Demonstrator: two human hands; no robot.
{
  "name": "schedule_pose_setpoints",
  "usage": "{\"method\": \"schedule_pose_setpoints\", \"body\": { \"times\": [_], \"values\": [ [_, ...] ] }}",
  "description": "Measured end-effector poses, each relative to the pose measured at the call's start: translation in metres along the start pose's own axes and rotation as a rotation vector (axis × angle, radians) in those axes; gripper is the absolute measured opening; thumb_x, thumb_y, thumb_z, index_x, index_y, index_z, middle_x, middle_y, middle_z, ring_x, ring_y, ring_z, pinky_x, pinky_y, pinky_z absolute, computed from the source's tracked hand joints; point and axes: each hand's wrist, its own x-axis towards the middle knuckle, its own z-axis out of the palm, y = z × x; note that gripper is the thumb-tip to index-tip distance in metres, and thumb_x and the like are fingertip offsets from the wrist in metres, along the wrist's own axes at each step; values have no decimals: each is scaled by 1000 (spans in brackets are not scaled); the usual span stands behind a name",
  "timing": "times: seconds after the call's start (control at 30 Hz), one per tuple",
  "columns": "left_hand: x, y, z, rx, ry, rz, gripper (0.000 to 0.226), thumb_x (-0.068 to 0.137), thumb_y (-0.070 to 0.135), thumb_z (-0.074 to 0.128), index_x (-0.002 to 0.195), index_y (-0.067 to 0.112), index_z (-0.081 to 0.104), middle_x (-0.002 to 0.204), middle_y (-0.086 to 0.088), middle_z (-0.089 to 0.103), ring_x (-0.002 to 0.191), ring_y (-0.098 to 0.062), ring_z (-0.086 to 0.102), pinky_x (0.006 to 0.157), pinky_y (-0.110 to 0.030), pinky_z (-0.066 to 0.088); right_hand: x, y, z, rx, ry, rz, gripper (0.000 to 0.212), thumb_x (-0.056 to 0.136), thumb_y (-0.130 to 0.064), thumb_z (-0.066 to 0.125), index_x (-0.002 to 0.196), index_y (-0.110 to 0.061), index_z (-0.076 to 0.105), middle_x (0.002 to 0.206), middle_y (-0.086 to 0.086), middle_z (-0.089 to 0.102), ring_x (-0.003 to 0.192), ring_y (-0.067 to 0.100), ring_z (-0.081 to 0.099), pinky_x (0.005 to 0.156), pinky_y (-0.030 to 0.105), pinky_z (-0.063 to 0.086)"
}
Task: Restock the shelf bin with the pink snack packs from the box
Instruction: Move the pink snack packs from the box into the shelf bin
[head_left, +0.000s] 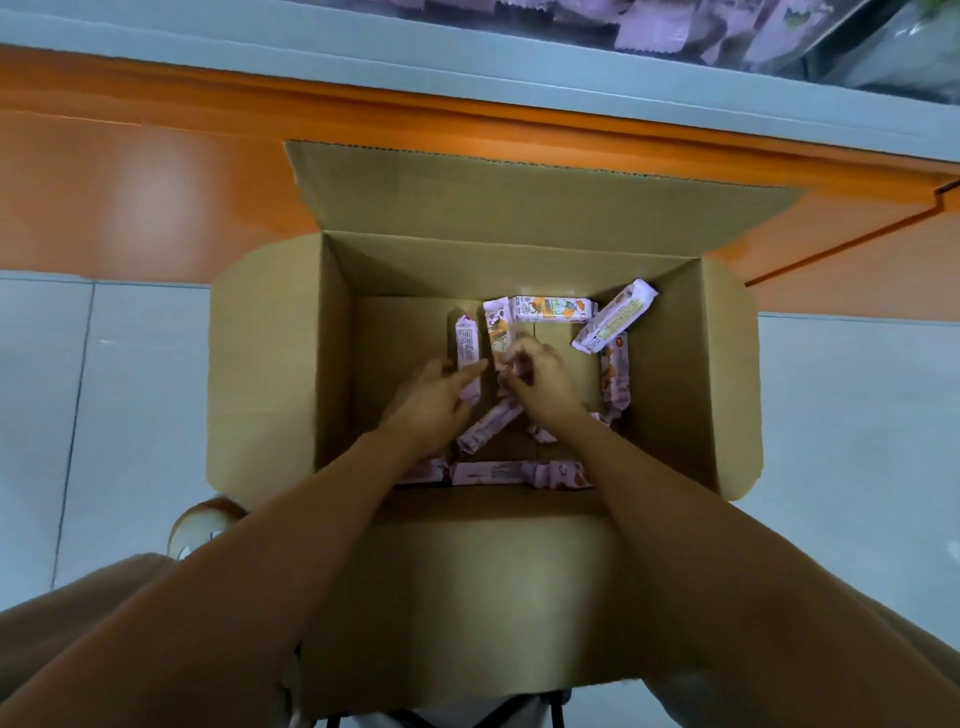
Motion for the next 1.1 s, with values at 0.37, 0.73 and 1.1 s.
{"method": "schedule_pose_setpoints", "body": {
  "times": [0.37,0.73,1.1],
  "values": [
    [20,0,8,-380,283,-257,22,85,17,68,90,23,48,105,-6,56,91,-21,54,70,-26,34,-3,13,-16,344,10,137,47,86,1,65,126,-3,41,103,-2,56,89,7,58,84,24,51],
    [-26,1,-27,-861,317,-280,27,73,12,82,95,4,68,83,-7,66,73,-15,56,68,-29,47,-26,-28,-53,598,227,118,23,86,-2,66,105,-11,58,112,13,65,99,16,59,88,26,49],
    [-61,35,-55,-1028,261,-112,18,84,11,72,99,3,68,93,-12,68,86,-24,63,88,-46,53,-66,-65,-85,549,28,11,20,88,-15,68,104,-19,57,100,1,65,90,15,60,84,34,49]
  ]
}}
